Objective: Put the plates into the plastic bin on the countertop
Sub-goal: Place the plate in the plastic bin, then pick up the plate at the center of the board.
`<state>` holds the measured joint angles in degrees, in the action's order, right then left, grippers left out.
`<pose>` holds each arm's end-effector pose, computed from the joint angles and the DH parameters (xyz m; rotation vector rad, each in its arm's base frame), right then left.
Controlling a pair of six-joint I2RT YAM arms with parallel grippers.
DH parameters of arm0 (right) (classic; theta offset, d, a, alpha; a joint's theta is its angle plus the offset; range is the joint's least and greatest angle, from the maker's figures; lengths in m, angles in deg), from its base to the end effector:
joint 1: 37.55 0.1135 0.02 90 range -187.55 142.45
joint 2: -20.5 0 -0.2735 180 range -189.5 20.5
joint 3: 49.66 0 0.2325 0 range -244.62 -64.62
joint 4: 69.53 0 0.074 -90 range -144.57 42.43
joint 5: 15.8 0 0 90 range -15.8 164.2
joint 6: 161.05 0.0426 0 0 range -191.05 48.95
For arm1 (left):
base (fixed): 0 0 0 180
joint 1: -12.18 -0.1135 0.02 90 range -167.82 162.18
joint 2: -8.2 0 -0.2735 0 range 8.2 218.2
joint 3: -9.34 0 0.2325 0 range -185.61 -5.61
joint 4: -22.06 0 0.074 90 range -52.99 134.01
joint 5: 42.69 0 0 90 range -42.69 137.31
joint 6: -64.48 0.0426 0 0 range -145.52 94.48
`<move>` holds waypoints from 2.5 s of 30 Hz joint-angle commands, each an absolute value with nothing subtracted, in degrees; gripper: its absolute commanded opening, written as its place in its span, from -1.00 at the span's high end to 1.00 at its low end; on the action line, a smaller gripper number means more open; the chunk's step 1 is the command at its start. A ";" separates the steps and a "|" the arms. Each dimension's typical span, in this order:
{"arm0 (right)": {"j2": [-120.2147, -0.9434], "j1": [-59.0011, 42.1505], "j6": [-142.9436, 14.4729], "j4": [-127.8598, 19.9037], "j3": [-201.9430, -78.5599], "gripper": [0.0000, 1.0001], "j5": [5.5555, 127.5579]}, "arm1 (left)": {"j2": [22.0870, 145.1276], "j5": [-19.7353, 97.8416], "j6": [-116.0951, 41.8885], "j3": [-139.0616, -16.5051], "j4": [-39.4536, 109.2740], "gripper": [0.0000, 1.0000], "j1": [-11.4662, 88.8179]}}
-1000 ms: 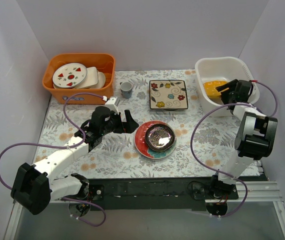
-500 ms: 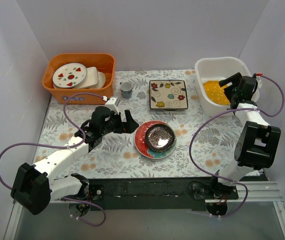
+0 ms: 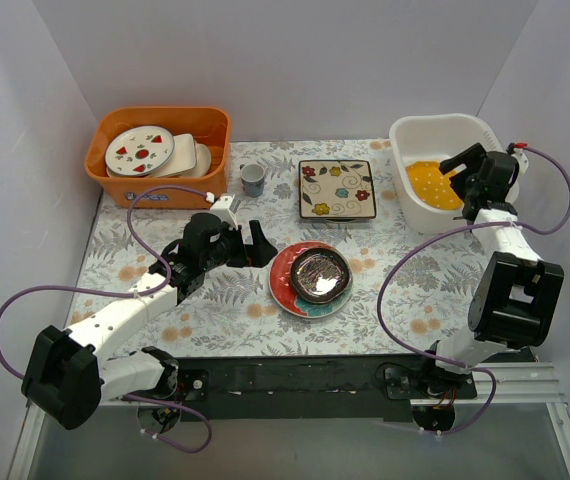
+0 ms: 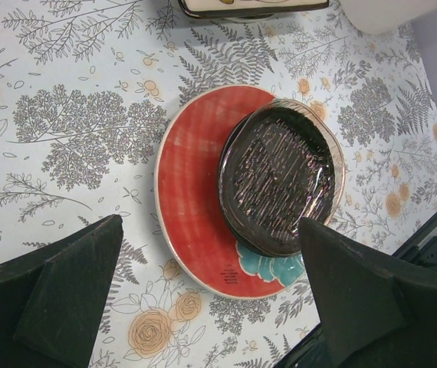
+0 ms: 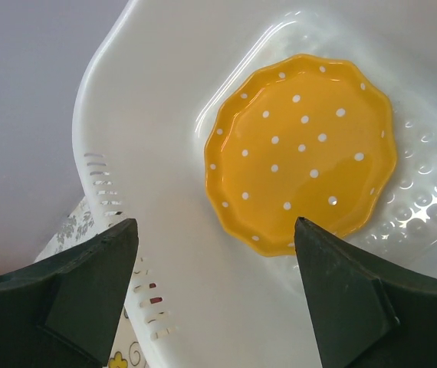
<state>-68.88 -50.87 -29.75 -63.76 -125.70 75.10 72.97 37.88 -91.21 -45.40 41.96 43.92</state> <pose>0.3438 -0.0821 0.2952 0.8889 1.6982 0.3152 0.1944 -0.1285 0.2625 -0.5711 2.2497 -1.1334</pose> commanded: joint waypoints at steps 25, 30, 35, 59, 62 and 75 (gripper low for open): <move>-57.02 -43.45 -36.94 -57.92 -130.35 -0.72 61.81 | 81.14 33.87 -91.18 -52.46 44.92 -0.96 44.26; -57.10 -39.23 -38.18 -55.54 -131.94 -0.72 60.76 | 84.13 32.90 -91.62 -53.51 44.92 -0.92 44.34; -57.63 -34.22 -39.06 -54.66 -131.07 -0.71 59.61 | 87.47 31.41 -91.71 -54.30 44.75 -0.83 44.52; -52.36 -26.48 -41.43 -51.41 -114.02 -0.66 54.07 | 95.73 26.92 -93.90 -52.46 38.95 -0.44 47.24; -52.10 -26.22 -41.08 -51.85 -112.52 -0.65 53.28 | 96.70 25.70 -94.08 -52.28 37.72 -0.38 47.51; -50.52 -25.60 -42.31 -51.06 -109.36 -0.61 51.35 | 101.36 26.22 -94.43 -52.72 37.37 -0.04 48.91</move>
<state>-52.75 -26.15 -40.92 -50.04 -110.42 53.53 101.08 26.47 -94.58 -52.25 38.29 48.25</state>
